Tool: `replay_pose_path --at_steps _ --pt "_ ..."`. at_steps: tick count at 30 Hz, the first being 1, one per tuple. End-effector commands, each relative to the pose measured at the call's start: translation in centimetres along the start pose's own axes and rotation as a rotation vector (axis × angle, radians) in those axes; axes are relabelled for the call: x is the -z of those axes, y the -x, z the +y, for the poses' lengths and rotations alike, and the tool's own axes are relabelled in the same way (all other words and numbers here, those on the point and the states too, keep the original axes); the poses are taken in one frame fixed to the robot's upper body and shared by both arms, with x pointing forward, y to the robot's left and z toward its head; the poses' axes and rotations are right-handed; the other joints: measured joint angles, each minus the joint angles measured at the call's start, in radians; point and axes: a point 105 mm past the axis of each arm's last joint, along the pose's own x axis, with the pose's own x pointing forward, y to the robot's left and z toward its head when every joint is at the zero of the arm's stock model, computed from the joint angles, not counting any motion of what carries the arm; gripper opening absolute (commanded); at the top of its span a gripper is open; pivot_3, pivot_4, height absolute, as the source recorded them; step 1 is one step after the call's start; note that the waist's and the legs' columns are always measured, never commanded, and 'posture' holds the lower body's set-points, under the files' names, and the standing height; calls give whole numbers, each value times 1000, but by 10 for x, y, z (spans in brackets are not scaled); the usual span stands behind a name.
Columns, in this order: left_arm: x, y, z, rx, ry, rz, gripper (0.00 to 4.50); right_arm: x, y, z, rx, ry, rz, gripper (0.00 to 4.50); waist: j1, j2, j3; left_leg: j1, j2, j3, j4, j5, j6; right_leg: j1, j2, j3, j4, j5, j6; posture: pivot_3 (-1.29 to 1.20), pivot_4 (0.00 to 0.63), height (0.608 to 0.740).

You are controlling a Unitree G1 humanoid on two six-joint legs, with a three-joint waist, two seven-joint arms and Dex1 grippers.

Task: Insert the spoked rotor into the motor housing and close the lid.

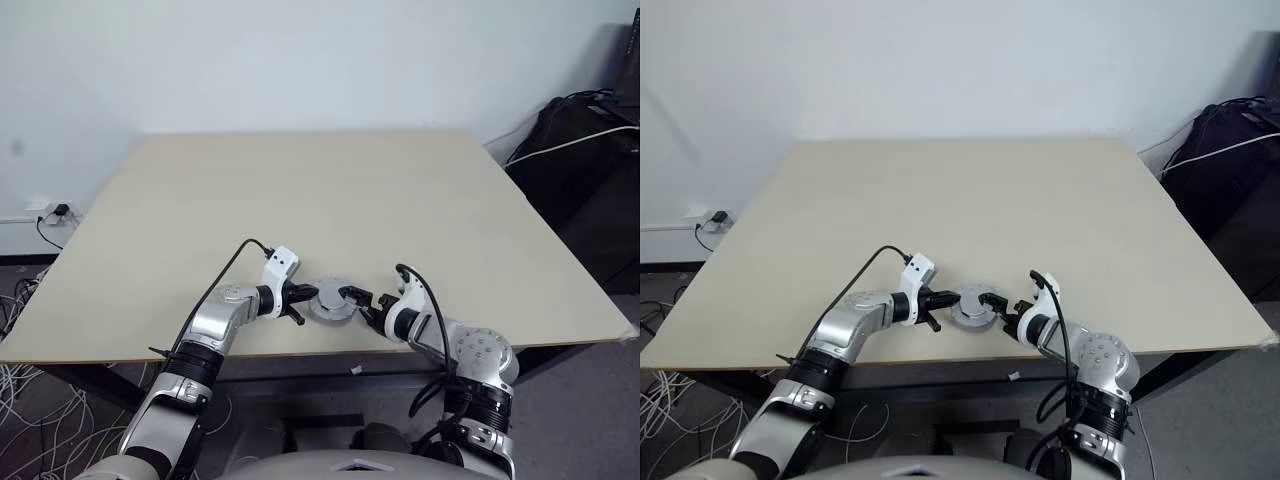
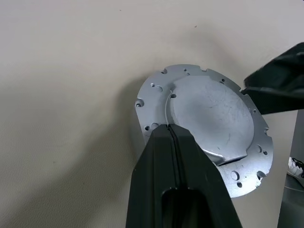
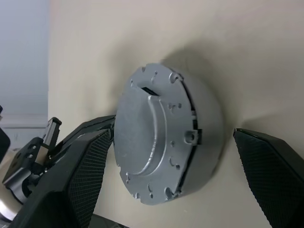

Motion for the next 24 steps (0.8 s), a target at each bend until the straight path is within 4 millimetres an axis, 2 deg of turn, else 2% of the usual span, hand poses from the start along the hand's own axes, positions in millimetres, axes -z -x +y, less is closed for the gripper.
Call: replay_pose_path --at_steps 1,6,12,19,24 --pt "12 -5 -9 40 14 50 0 22 -17 25 -98 -38 42 4468 0 0 0 0 0 0 0 0 0 0 0 0 0 0 0 0 0 740" --pt "12 -5 -10 38 15 49 0 27 -21 31 -130 -39 68 4468 -1 0 0 0 0 0 0 1 2 0 0 0 0 0 0 0 0 740" --pt "11 -6 -11 43 14 47 0 31 -20 47 -271 -82 98 4468 -5 0 0 0 0 0 0 1 2 0 0 1 0 0 0 0 0 740" --pt "11 -5 -10 39 12 47 0 25 -12 71 -461 -124 77 4468 -10 0 0 0 1 0 0 1 1 -1 1 1 1 0 0 0 0 740" --pt "12 -3 -8 32 14 49 0 27 -10 74 -487 -129 83 4468 -16 0 0 0 1 0 0 0 1 -1 0 2 1 0 0 0 0 740"
